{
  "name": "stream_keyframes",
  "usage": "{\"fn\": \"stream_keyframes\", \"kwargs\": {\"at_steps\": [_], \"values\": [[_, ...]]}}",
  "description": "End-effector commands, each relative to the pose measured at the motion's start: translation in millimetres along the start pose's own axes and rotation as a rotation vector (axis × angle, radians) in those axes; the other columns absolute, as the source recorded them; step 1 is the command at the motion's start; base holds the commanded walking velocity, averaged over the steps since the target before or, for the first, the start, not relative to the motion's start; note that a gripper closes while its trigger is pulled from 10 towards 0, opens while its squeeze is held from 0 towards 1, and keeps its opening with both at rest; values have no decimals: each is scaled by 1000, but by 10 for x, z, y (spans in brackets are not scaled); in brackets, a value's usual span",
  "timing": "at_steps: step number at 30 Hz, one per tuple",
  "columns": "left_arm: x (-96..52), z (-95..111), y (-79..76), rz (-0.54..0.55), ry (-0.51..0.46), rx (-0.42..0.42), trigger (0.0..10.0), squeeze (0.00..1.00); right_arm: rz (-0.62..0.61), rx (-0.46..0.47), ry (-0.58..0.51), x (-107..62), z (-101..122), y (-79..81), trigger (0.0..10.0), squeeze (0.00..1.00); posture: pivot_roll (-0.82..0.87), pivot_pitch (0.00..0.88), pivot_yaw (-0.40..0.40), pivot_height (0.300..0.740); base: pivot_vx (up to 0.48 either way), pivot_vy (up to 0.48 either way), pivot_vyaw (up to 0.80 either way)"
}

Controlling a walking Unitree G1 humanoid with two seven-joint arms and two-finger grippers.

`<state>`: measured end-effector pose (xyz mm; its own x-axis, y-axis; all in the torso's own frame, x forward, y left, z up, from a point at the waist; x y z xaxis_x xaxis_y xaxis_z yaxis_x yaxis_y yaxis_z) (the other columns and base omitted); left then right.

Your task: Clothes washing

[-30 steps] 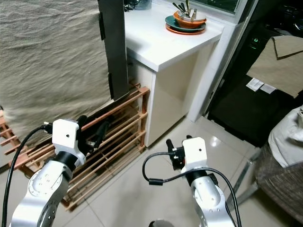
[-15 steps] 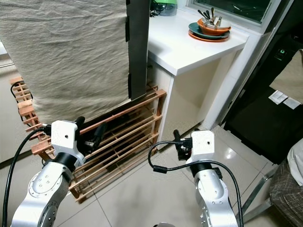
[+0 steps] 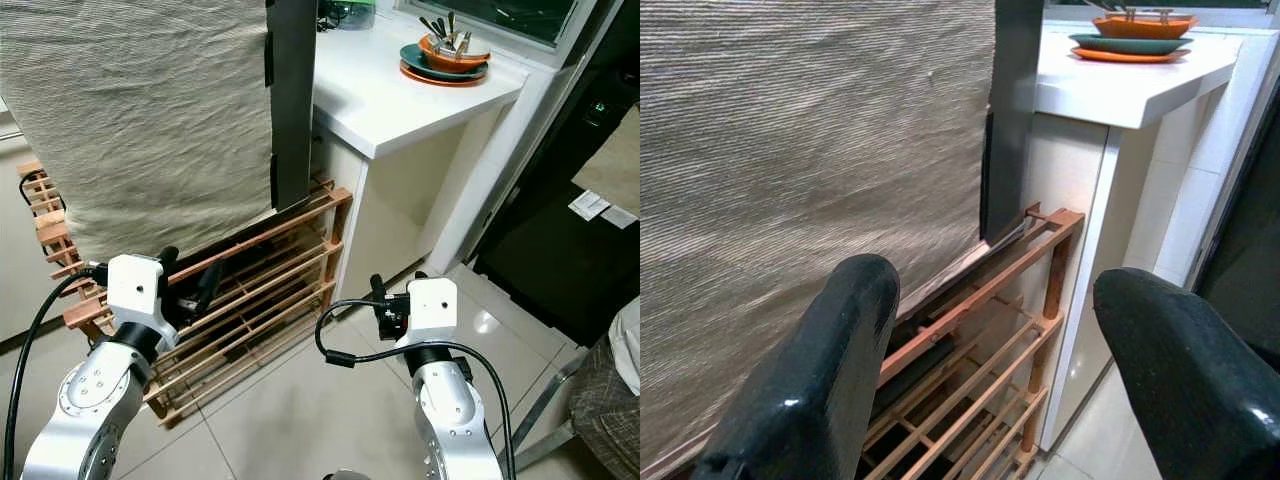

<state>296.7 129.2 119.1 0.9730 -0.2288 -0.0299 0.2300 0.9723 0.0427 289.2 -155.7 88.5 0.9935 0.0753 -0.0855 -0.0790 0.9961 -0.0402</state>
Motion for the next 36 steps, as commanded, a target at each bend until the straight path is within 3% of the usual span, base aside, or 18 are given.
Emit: {"fn": "stream_keyframes", "kwargs": {"at_steps": [1,36], "values": [[20,-11,-24,-11,4,-8,10000,0,-19,-4,-24,-16,64,-47,10000,0,-68,0,-25,740,0,0,0],[30,-10,-43,-22,6,-12,10000,0,-38,1,-98,-44,172,-70,10000,0,-69,0,-27,740,0,0,0]]}}
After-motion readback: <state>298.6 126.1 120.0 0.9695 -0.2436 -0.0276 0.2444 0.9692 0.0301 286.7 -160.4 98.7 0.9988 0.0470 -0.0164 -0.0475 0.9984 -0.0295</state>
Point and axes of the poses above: a point about 5 cm out from each wrist's last joint towards the gripper, its own x axis pointing out of the wrist towards the gripper, its own z axis along the axis of the wrist's last joint, y = z × x, the point moved 6 cm from there along x, pointing out of the wrist towards the gripper, and after that the axes turned 1 degree about x, right-handed, at the moved point
